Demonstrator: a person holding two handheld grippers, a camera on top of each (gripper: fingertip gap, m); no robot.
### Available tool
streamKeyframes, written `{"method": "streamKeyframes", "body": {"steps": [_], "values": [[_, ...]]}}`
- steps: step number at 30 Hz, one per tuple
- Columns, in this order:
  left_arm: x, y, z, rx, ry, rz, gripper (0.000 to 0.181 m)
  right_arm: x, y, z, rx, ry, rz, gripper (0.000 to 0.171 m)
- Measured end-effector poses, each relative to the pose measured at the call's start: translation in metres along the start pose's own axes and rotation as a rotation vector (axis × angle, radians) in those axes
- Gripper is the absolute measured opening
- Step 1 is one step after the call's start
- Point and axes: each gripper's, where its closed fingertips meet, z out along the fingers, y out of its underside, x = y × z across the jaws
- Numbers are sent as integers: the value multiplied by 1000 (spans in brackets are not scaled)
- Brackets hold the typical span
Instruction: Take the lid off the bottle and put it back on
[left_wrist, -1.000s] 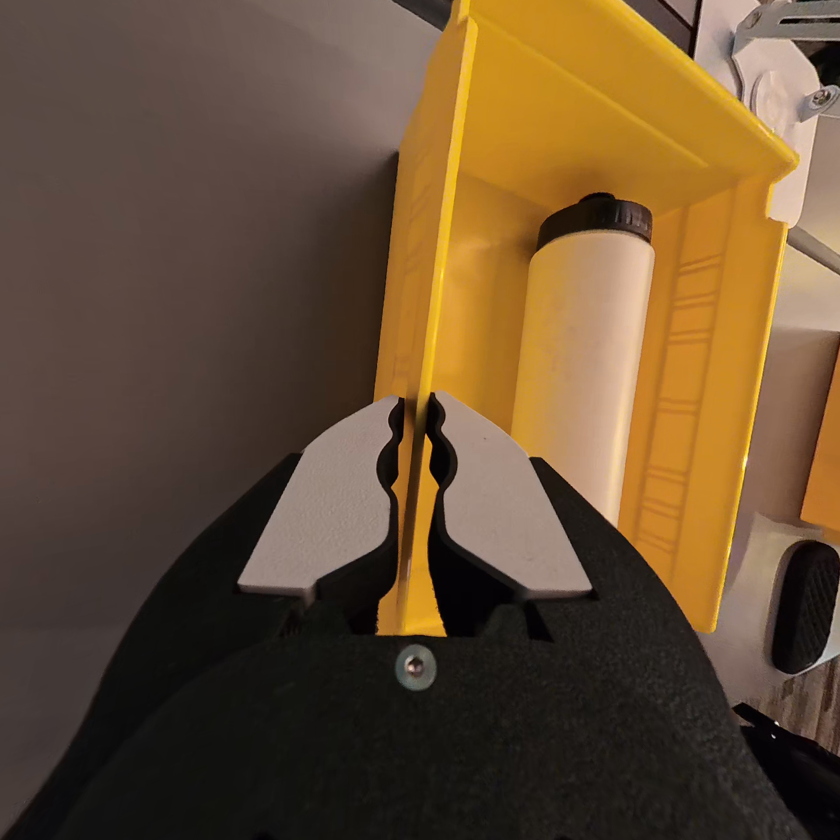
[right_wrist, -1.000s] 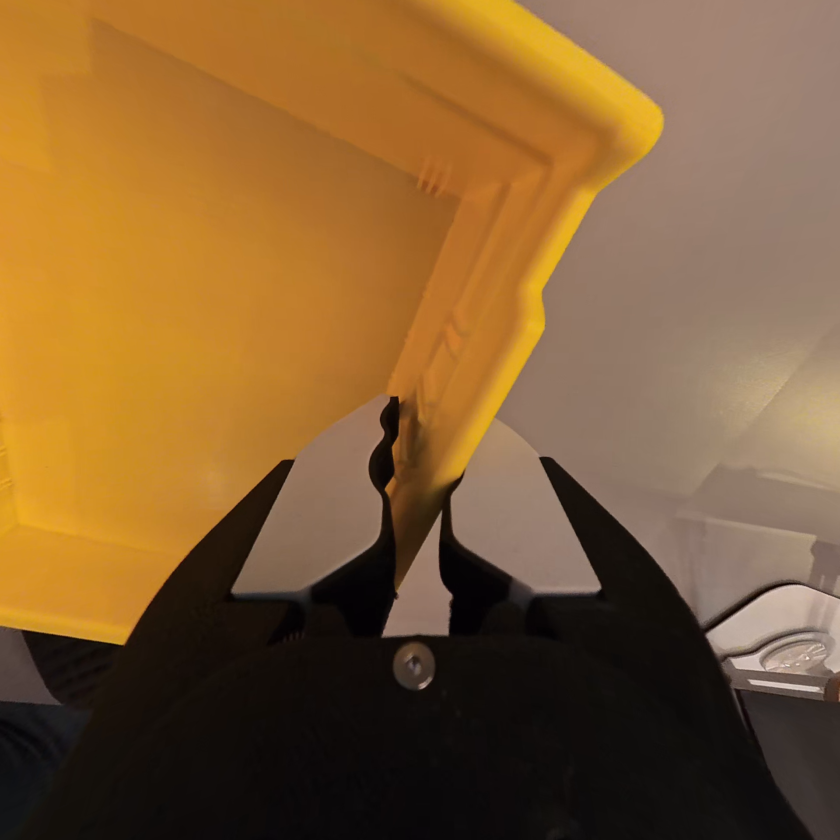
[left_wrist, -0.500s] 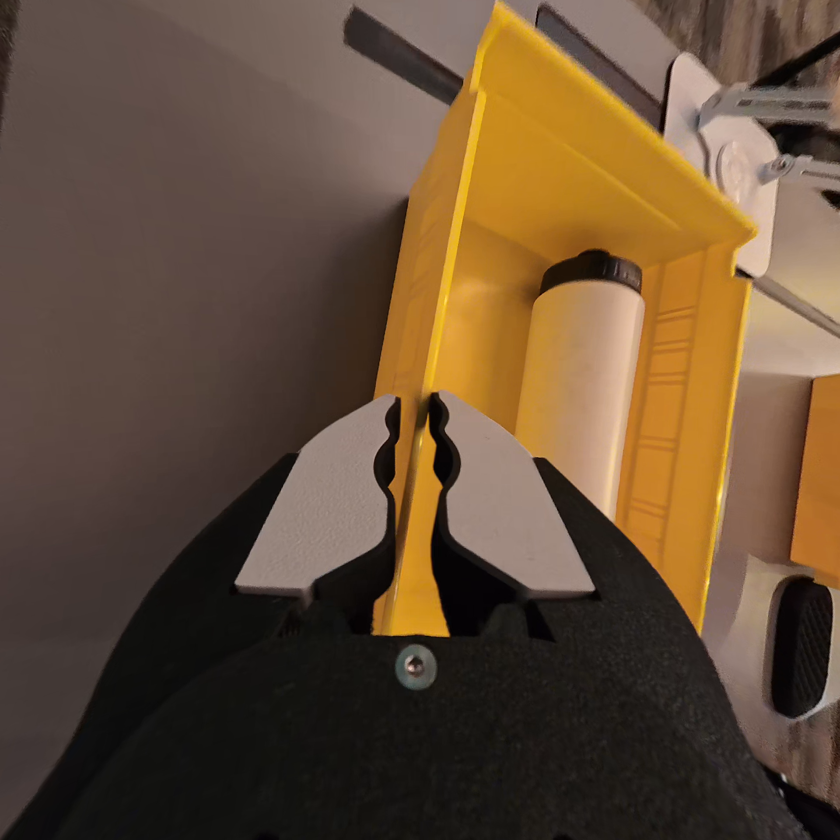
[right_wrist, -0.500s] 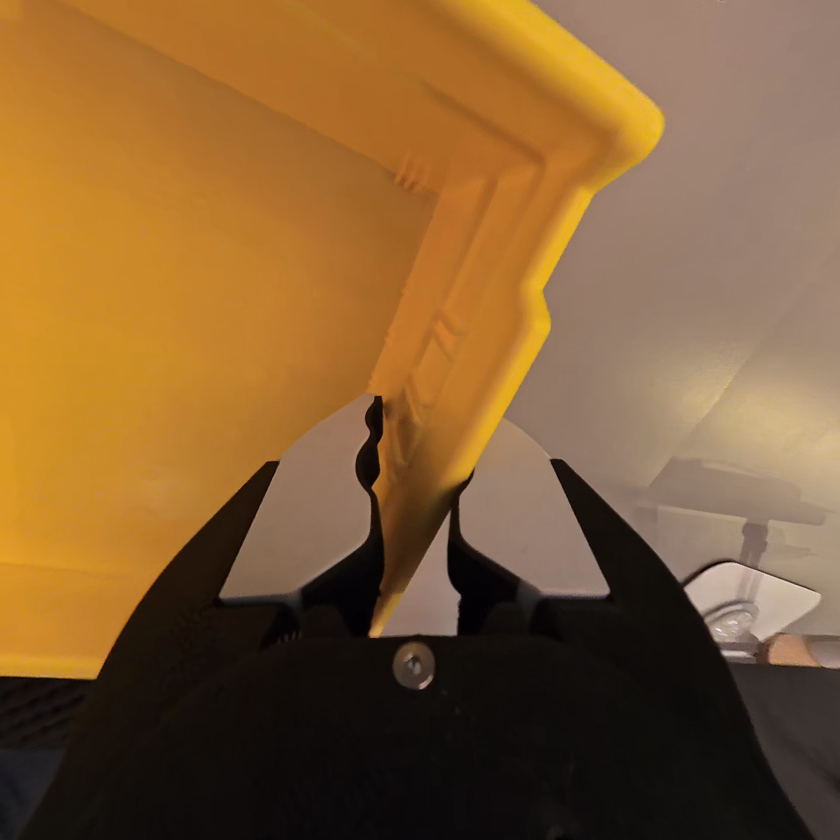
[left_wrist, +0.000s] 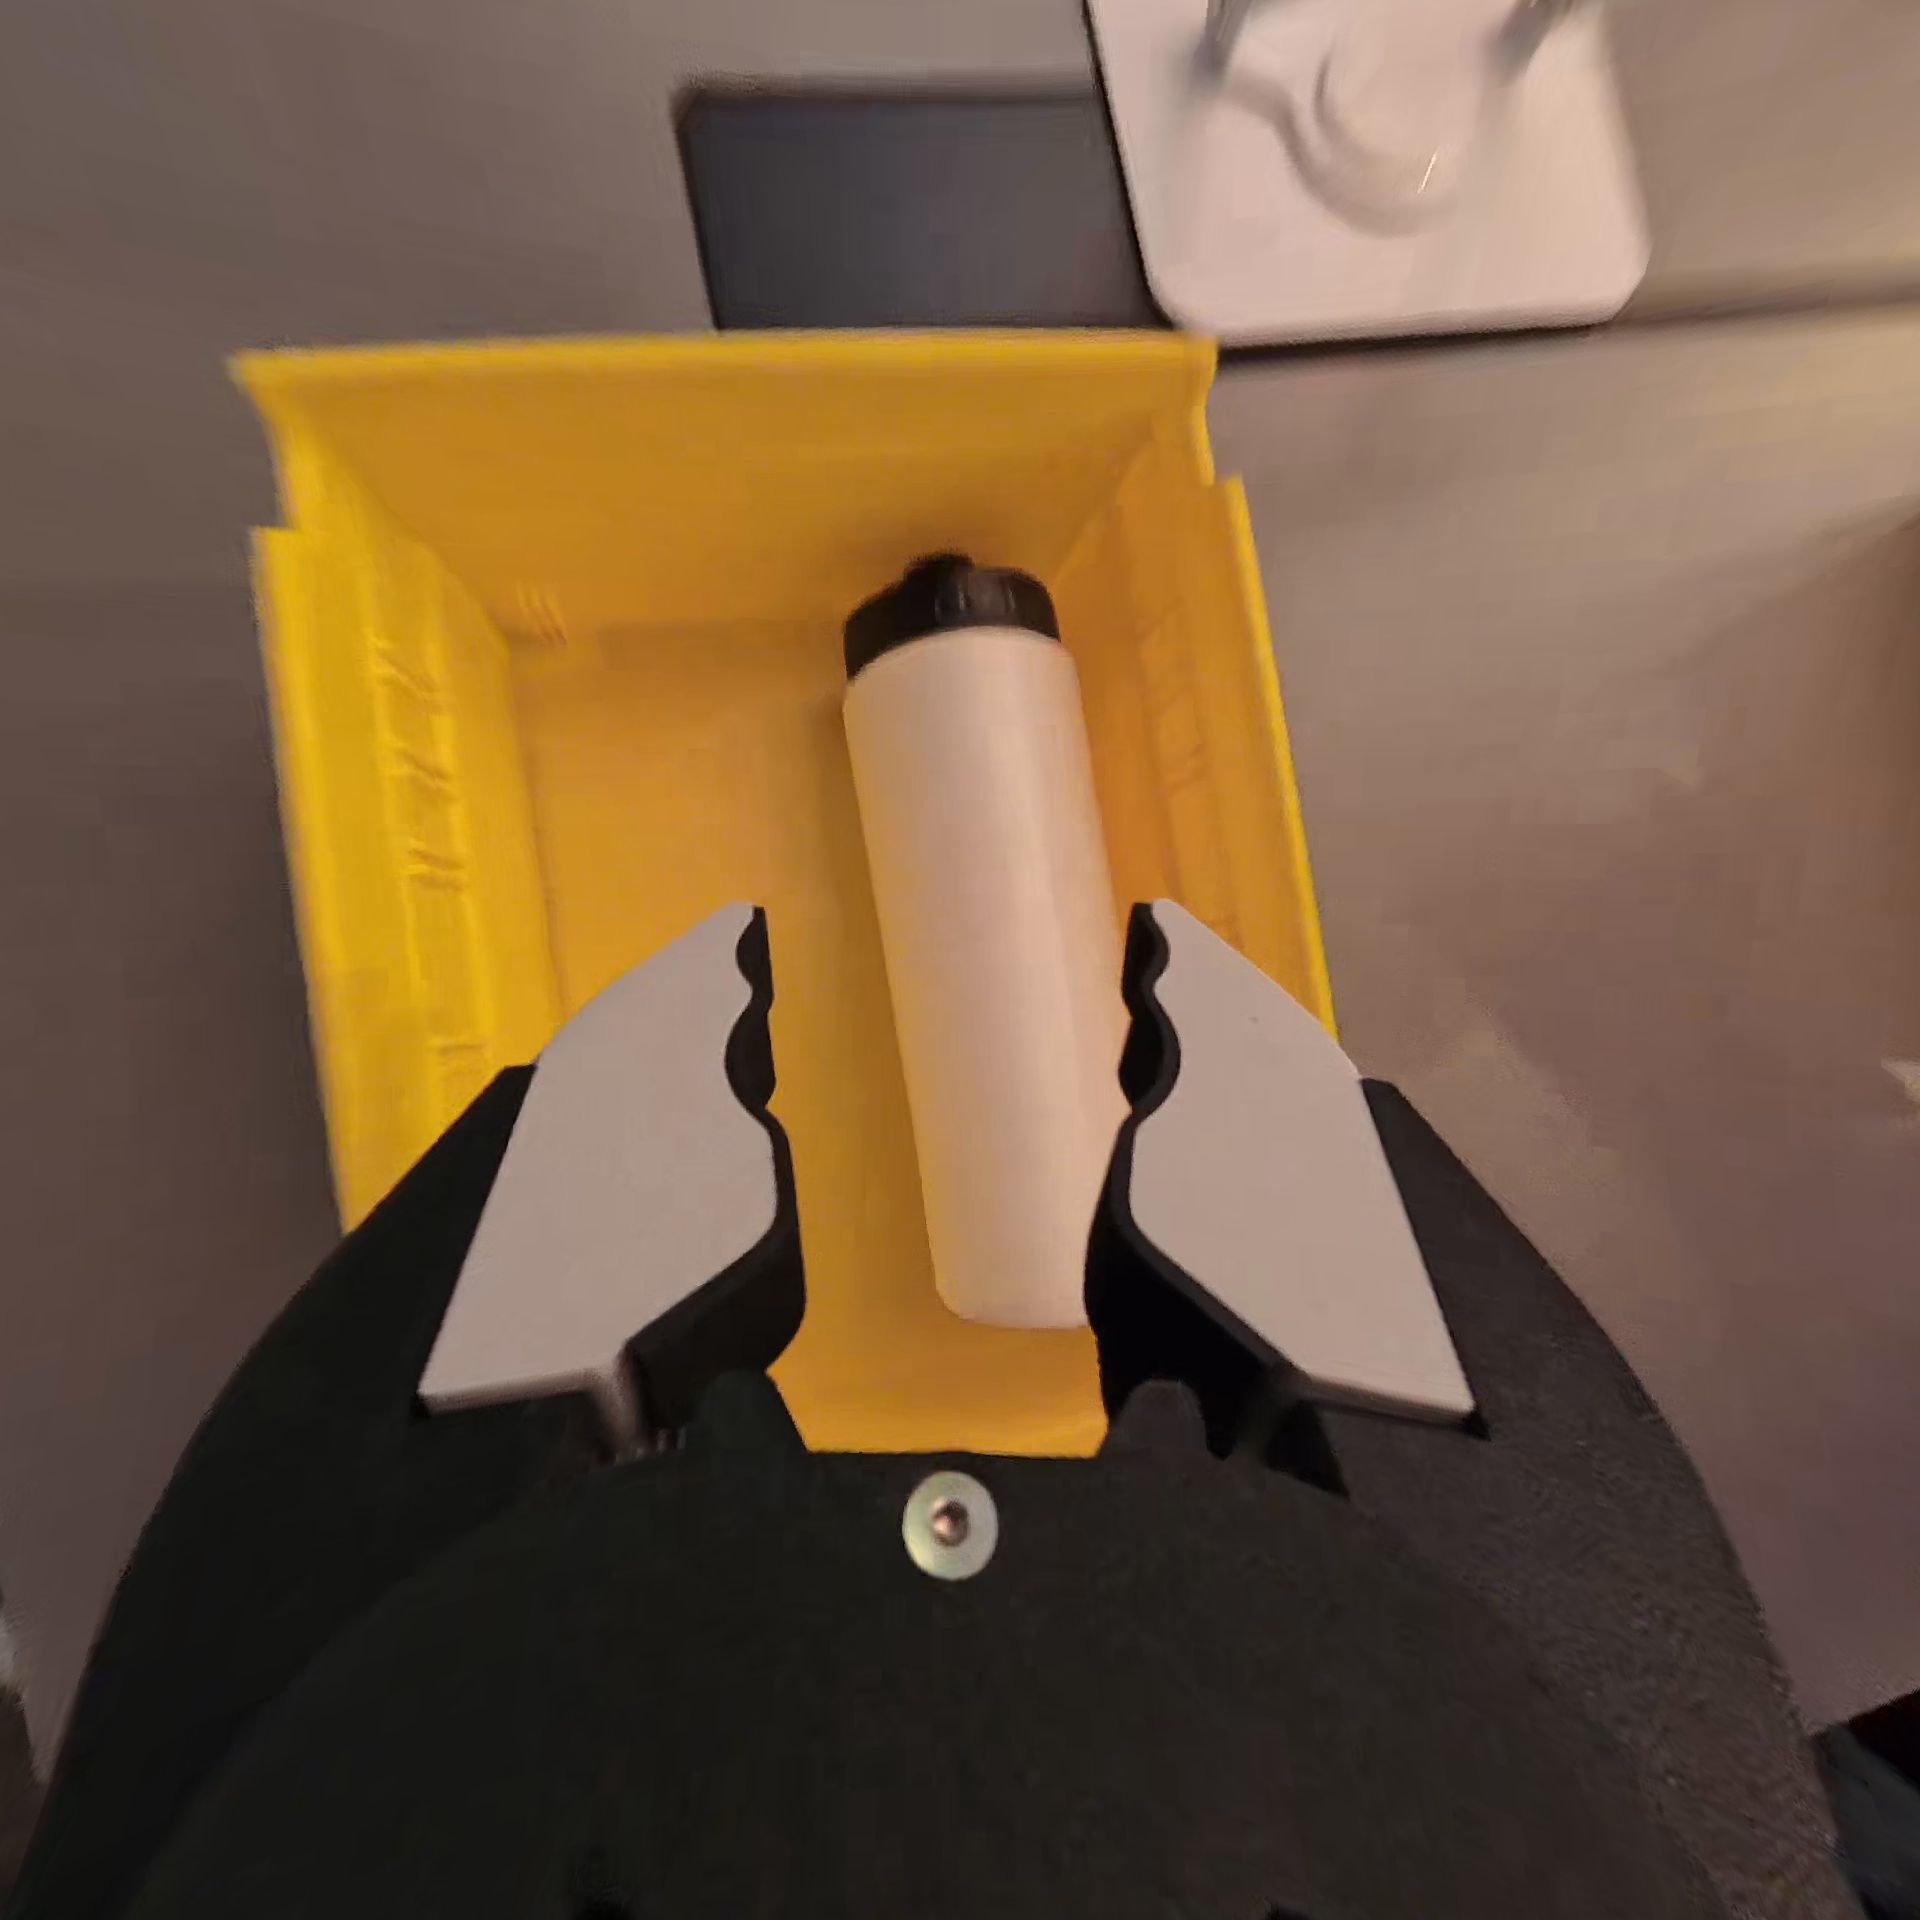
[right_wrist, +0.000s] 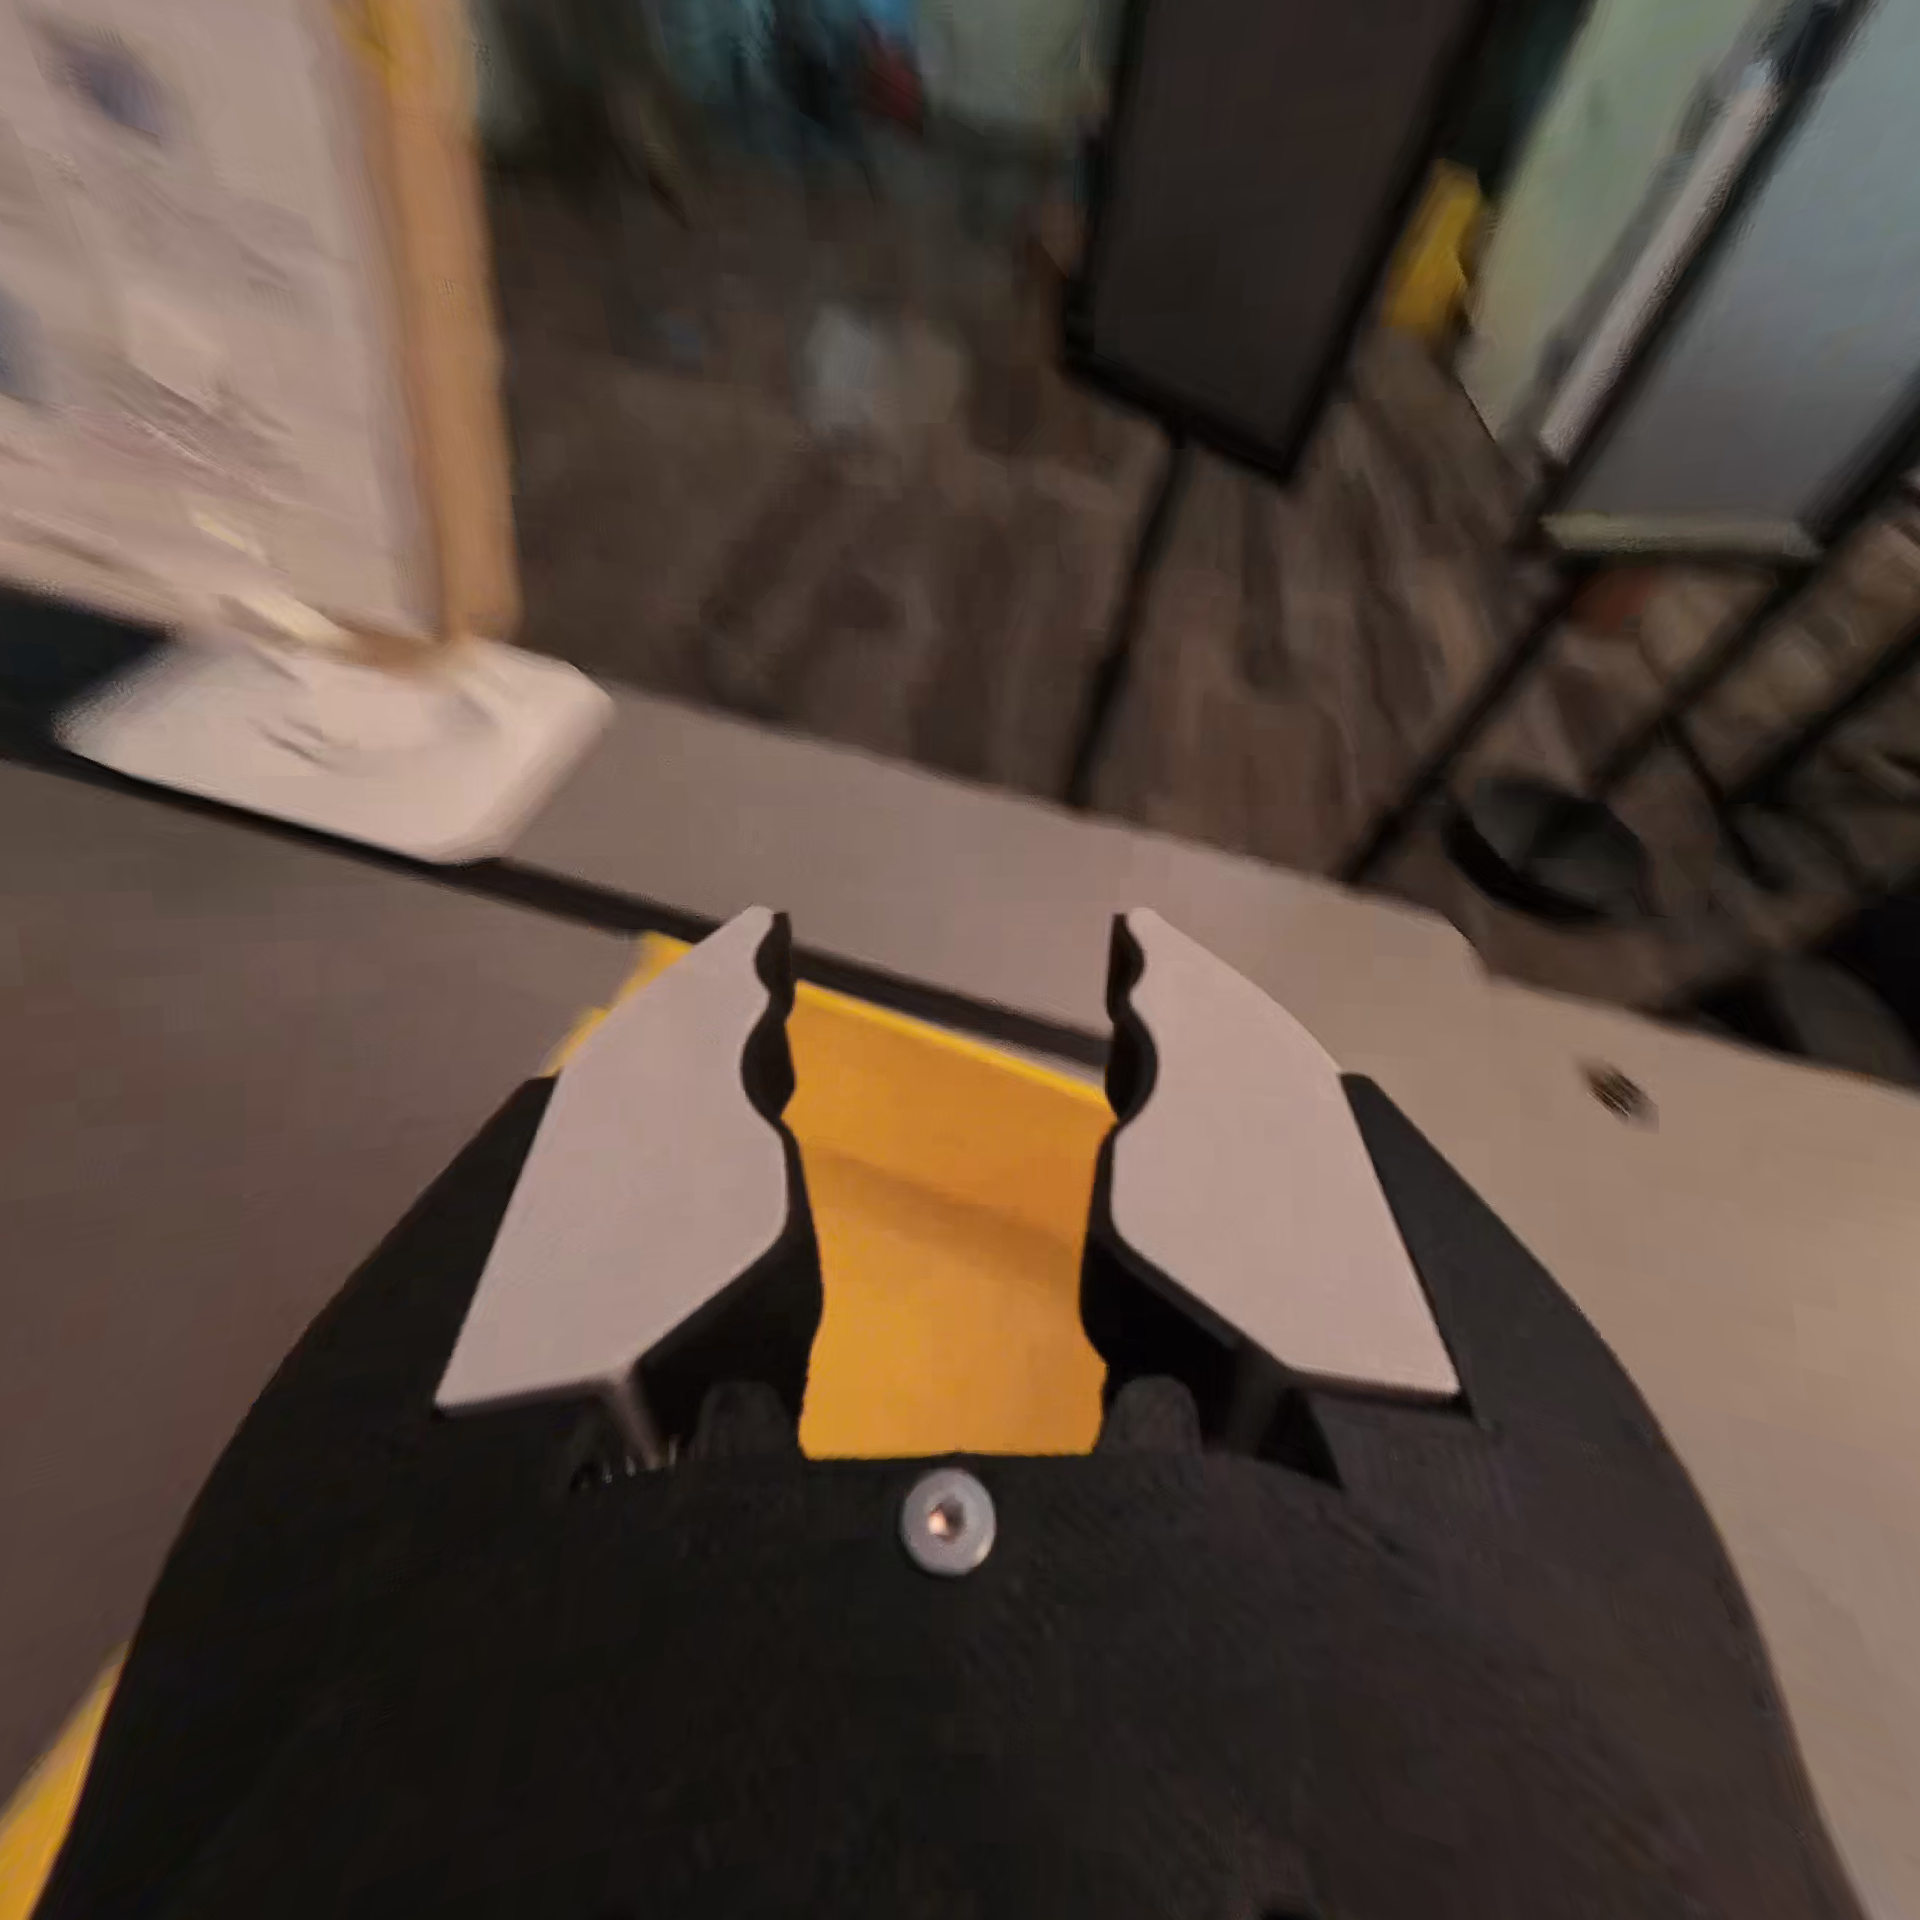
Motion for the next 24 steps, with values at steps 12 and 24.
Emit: {"method": "streamKeyframes", "body": {"steps": [12,24], "values": [[9,41,80,-340,-41,41,70,-131,-24,14,118,-336,35,63],[6,60,97,-459,-66,97,83,-165,-1,34,-6,-371,-130,57]]}}
